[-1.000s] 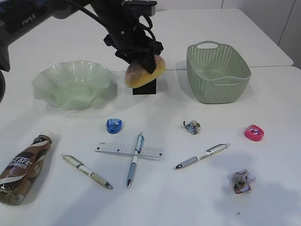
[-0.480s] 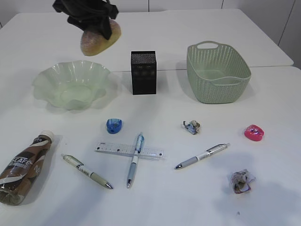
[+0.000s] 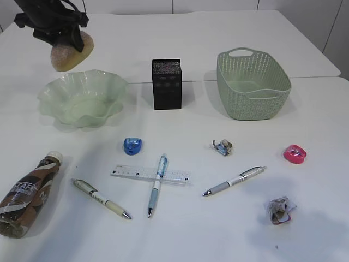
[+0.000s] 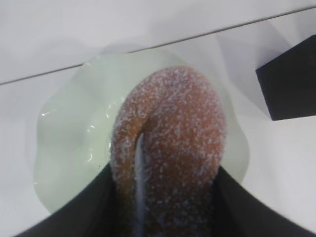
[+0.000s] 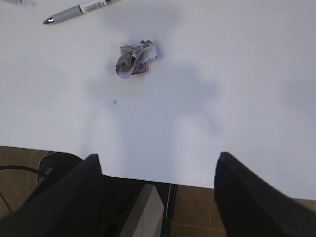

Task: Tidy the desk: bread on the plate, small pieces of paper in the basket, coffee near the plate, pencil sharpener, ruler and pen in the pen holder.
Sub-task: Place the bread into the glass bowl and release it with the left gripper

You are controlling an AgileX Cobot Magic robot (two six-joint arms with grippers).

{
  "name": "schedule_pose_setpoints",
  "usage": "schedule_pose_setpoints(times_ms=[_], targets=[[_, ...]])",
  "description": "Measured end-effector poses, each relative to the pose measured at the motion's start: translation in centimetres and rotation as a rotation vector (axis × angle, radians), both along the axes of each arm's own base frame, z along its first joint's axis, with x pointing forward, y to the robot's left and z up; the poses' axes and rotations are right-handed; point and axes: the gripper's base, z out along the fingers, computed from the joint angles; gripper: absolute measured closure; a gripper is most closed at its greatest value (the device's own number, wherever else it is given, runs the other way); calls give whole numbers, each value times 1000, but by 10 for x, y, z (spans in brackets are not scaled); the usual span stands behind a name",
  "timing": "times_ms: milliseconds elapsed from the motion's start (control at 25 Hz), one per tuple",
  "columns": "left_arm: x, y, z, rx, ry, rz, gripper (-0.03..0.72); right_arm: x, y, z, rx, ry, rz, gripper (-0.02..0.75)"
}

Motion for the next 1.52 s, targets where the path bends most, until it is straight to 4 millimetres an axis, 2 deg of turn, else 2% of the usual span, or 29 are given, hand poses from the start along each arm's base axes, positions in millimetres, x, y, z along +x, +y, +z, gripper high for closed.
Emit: schedule_pose_setpoints(times_ms=[120,400,680,840,1360,1520], targets=[[8,7,-23,-5,47,14,374,0,0,0,0,0,0,187],[20,4,-79,3,151,14,372,0,0,0,-1,0,1,187],[26,4,-116,14,212,16,370,0,0,0,-1,0,1,187],[26,3,-123,13,225,16,370,0,0,0,-1,0,1,187],[26,3,-123,11,223,16,364,0,0,0,-1,0,1,187],[26,3,-123,3,224,15,315,0,0,0,0,-2,1,187]])
